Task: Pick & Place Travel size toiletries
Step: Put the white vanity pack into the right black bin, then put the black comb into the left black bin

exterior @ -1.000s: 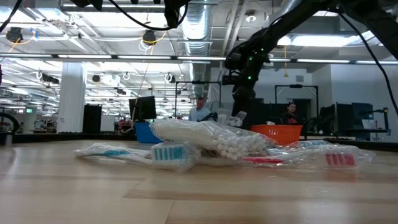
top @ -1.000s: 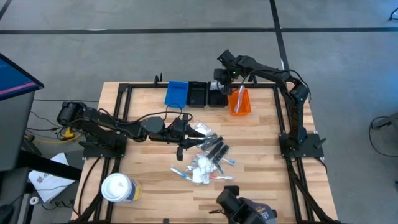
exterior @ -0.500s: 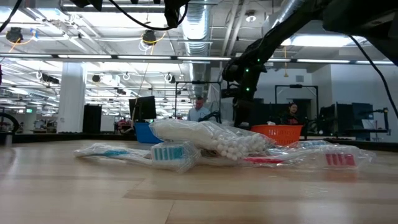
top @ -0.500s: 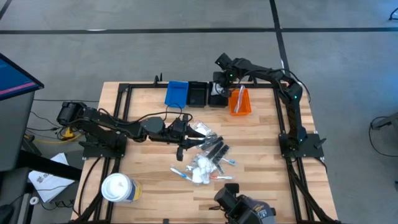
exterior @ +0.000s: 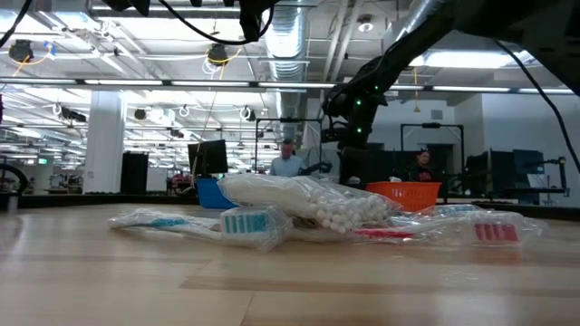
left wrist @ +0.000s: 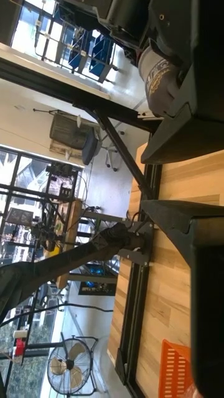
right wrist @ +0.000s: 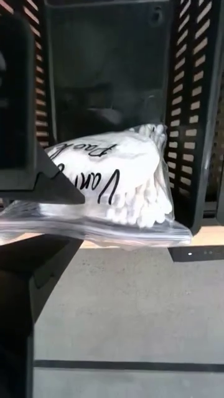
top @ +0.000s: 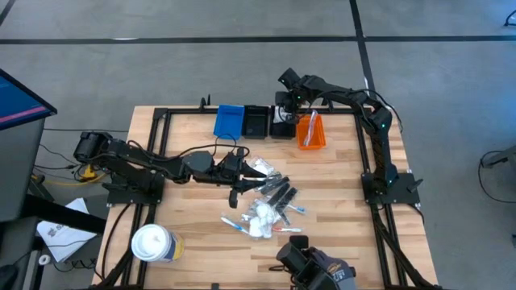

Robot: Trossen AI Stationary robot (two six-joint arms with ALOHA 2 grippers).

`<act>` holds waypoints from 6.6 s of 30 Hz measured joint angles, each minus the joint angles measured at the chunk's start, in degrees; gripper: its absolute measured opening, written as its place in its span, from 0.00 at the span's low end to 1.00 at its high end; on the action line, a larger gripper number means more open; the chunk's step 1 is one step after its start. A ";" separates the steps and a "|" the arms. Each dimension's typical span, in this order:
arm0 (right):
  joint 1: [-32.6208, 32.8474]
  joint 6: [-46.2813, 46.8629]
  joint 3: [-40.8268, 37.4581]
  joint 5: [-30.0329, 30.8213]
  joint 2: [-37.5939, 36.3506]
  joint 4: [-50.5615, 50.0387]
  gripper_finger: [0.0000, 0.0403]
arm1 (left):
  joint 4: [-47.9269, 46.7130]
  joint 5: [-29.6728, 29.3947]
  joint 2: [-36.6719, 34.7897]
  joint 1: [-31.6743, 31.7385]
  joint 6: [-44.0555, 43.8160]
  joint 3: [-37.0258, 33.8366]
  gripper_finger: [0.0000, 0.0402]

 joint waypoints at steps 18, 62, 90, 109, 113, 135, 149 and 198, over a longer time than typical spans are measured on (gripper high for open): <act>2.85 3.06 11.32 -0.19 0.00 -9.70 0.38 | -0.03 -0.20 0.00 -0.01 -0.03 0.00 0.24; 16.09 -1.93 18.36 -52.89 -8.24 -49.79 0.27 | -0.48 0.24 0.00 -0.87 -0.17 -0.02 0.24; 40.46 42.20 -65.38 -23.64 -60.15 13.34 0.18 | -0.15 -0.89 0.00 -0.96 -0.56 -0.02 0.24; 60.25 34.61 -66.09 21.02 -47.67 33.24 0.05 | -0.17 -1.02 0.00 -0.96 -0.17 -0.04 0.24; 59.00 31.72 -66.10 20.81 -41.27 39.42 0.03 | -0.03 -1.02 0.00 -0.96 -0.17 -0.04 0.24; 58.95 27.75 -58.31 31.72 -27.67 40.74 0.25 | 0.25 -1.01 0.00 -0.96 -0.17 -0.04 0.24; 53.24 25.58 -58.25 32.92 -22.14 46.00 0.41 | 0.30 -1.01 0.00 -0.96 -0.17 -0.04 0.24; 51.52 43.16 -58.49 25.21 -45.19 47.88 0.00 | 0.45 -1.01 0.00 -0.96 -0.17 -0.04 0.24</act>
